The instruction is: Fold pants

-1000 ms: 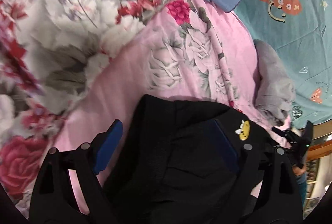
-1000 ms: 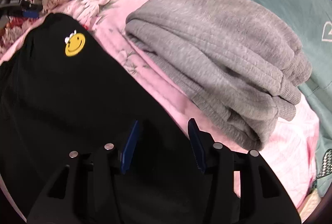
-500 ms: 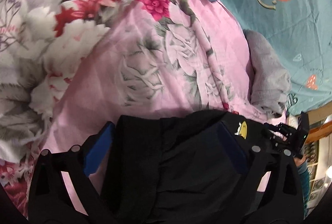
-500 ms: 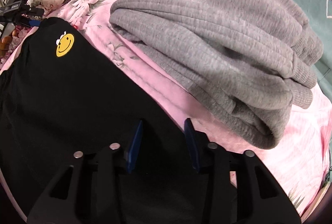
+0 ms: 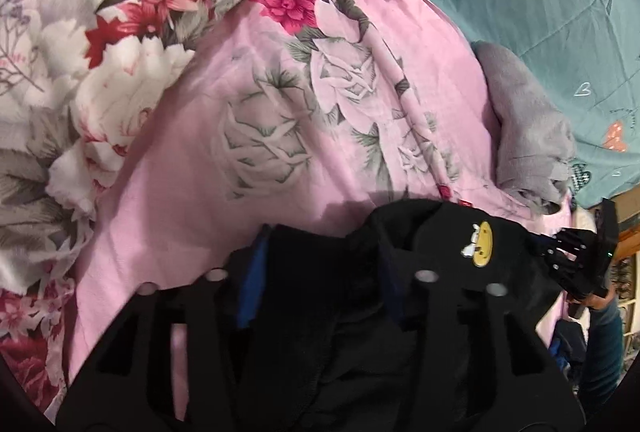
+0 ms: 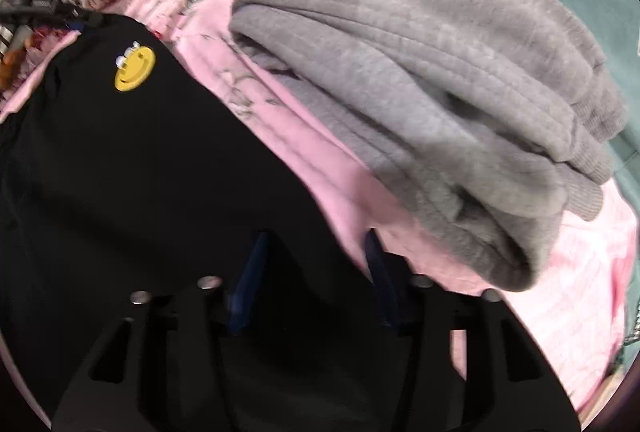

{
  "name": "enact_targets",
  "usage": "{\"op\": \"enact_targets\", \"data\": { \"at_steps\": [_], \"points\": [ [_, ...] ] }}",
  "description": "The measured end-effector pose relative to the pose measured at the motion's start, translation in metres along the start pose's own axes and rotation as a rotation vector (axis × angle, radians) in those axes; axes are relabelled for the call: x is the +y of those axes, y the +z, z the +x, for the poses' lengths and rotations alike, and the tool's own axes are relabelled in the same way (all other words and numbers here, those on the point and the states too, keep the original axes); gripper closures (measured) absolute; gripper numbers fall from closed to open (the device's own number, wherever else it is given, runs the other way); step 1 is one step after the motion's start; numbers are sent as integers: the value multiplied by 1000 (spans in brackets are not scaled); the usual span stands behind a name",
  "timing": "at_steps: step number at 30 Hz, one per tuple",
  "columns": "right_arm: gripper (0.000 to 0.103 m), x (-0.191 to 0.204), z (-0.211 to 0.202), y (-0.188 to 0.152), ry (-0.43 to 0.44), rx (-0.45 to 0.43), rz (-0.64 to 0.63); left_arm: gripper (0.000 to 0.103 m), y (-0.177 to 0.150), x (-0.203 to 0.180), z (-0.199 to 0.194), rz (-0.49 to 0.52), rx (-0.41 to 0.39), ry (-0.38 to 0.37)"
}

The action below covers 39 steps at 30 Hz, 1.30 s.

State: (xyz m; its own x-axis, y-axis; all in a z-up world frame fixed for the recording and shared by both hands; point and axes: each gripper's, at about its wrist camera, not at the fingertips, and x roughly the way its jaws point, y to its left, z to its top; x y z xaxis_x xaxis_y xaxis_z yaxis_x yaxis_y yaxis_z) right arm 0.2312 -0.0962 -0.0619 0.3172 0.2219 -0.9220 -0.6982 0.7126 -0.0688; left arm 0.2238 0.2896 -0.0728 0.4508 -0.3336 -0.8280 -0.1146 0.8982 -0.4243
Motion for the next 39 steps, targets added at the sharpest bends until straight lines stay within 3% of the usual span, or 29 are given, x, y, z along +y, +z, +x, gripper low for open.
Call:
{"op": "enact_targets", "data": {
  "at_steps": [1,4,9,16,22,25,32,35,39],
  "points": [
    [98,1,-1,1,-4,-3,-2,60,0,0,-2,-4,-7,2],
    [98,8,-11,3,-49,-16,-32,61,-2,-4,-18,16,-61,28],
    [98,15,-41,1,-60,-79,-26,61,-10,-7,-49,22,-145,4],
    [99,21,-38,6,-128,-94,-2,62,-14,-6,-45,5,-136,35],
    [100,31,-65,-8,-139,-138,-6,62,-32,-22,-91,101,-202,19],
    [100,48,-93,-23,-126,-187,-20,61,-58,-29,-121,161,-234,25],
    [100,109,-137,-77,-55,-261,-81,61,-161,-29,-176,307,-276,55],
    [100,133,-142,-108,-9,-287,-90,61,-203,-21,-171,357,-230,111],
    [100,165,-135,-149,34,-261,-130,61,-235,5,-148,331,-146,131]
  ]
}}
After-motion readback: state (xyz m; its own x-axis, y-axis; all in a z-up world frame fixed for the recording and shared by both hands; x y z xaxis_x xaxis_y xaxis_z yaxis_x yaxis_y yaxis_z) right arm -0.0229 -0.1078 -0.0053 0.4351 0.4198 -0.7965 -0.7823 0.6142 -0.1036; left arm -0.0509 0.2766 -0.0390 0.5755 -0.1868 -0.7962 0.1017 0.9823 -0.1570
